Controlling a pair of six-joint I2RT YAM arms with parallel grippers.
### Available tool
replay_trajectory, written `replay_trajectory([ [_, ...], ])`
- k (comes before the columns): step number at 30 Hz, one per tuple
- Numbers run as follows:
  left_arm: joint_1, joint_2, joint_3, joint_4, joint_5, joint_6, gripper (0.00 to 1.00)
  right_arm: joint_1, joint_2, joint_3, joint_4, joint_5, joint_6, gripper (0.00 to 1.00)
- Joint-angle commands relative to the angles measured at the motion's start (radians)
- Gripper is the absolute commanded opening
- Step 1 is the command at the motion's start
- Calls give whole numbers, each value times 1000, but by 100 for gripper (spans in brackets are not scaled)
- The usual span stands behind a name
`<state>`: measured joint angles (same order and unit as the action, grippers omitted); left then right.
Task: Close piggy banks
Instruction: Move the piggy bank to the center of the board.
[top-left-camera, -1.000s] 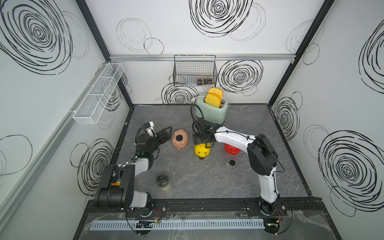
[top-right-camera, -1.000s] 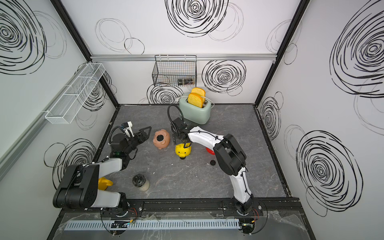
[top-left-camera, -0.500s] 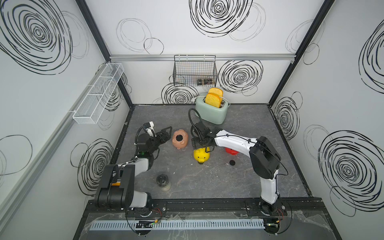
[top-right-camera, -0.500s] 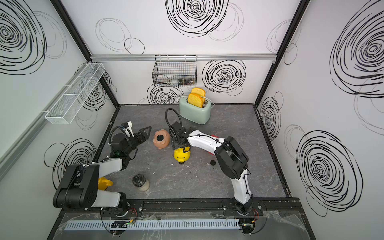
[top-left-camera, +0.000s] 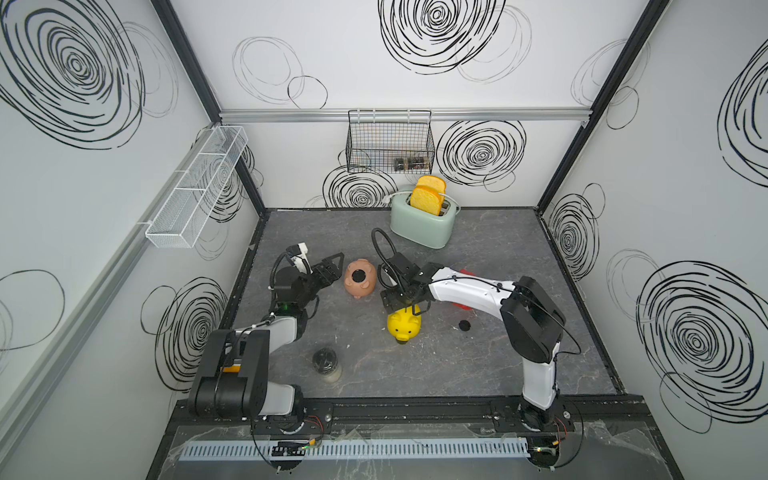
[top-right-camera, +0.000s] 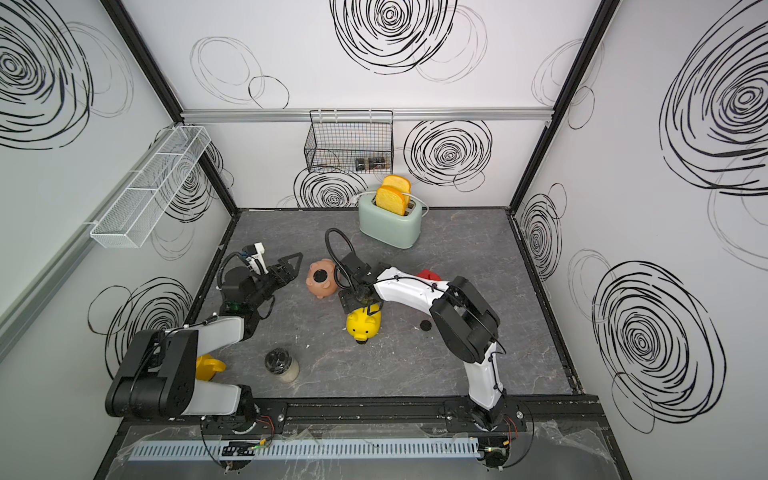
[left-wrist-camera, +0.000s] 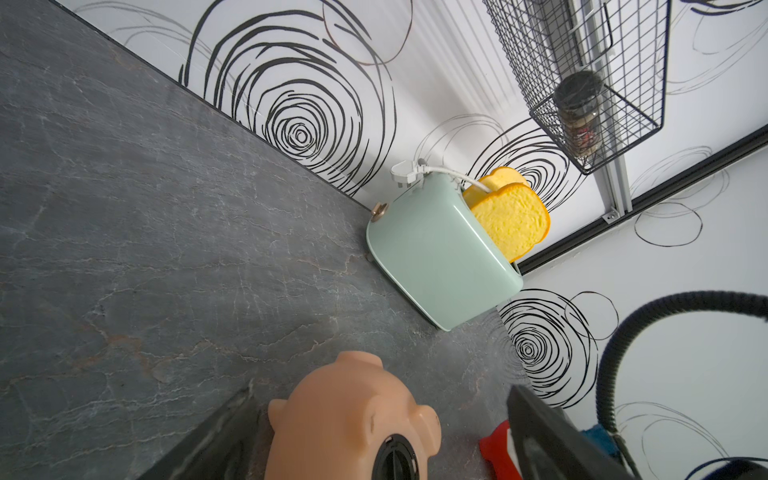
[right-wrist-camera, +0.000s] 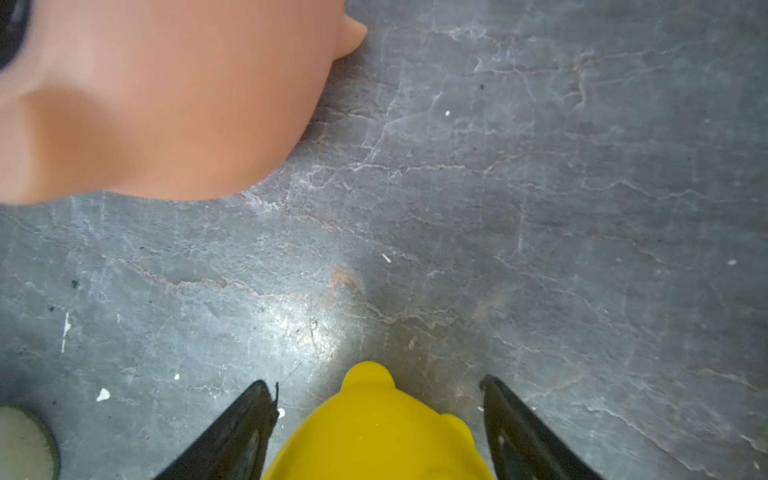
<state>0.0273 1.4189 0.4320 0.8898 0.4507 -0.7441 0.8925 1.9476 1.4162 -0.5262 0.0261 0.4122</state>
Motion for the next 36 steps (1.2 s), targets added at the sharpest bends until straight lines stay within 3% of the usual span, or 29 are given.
replay_trajectory([
  [1,1,-26,4,40,-3,2,96,12,-22,-22,-51,-35,-39,80],
  [13,-1,-117,4,-46,-34,37,96,-22,-102,32,-26,-15,-46,84],
  [18,-28,-201,12,-141,-72,53,97,-53,-200,-22,26,2,-29,84],
  [27,-228,-380,57,-406,-210,129,100,-143,-535,-324,226,-57,26,83],
  [32,-314,-424,94,-544,-211,150,99,-157,-744,-582,434,-136,42,82],
  [36,-371,-453,135,-665,-228,167,99,-158,-844,-707,492,-181,96,81],
])
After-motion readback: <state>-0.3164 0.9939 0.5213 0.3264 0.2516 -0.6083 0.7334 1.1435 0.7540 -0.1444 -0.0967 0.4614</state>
